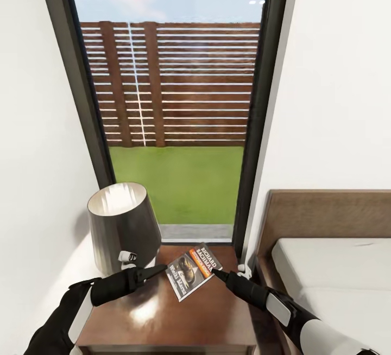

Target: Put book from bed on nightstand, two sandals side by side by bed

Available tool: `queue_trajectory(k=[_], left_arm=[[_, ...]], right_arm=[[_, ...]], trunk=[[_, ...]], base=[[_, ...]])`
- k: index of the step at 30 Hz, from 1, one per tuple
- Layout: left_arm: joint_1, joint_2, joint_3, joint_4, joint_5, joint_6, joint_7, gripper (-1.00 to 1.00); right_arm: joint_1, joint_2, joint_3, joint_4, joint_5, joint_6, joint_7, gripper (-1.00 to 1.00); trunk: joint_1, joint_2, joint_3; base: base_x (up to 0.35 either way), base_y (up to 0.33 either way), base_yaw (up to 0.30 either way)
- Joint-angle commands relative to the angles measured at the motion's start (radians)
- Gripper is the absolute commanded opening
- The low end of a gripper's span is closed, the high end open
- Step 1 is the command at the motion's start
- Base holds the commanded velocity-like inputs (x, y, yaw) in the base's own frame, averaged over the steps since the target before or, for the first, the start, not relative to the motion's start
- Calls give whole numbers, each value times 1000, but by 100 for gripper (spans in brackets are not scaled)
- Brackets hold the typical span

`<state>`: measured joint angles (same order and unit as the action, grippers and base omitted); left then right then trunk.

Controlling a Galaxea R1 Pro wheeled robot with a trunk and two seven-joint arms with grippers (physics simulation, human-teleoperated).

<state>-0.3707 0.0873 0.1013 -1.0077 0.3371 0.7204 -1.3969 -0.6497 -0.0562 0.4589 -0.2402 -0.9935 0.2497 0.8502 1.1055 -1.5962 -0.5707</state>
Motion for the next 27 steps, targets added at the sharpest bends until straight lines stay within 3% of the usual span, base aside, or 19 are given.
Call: queue_trajectory(k=[1, 27], left_arm=[[-1, 0, 0, 0, 2, 10, -2, 100], [-1, 0, 0, 0, 2, 11, -3, 100]], right_arm=[[-1, -1, 3, -1, -11, 10, 1, -100], [-1, -4, 3, -1, -11, 10, 1, -100]], trunk=[[4, -8, -4], [104, -190, -86]], base=[[0, 0, 0], [0, 0, 0]])
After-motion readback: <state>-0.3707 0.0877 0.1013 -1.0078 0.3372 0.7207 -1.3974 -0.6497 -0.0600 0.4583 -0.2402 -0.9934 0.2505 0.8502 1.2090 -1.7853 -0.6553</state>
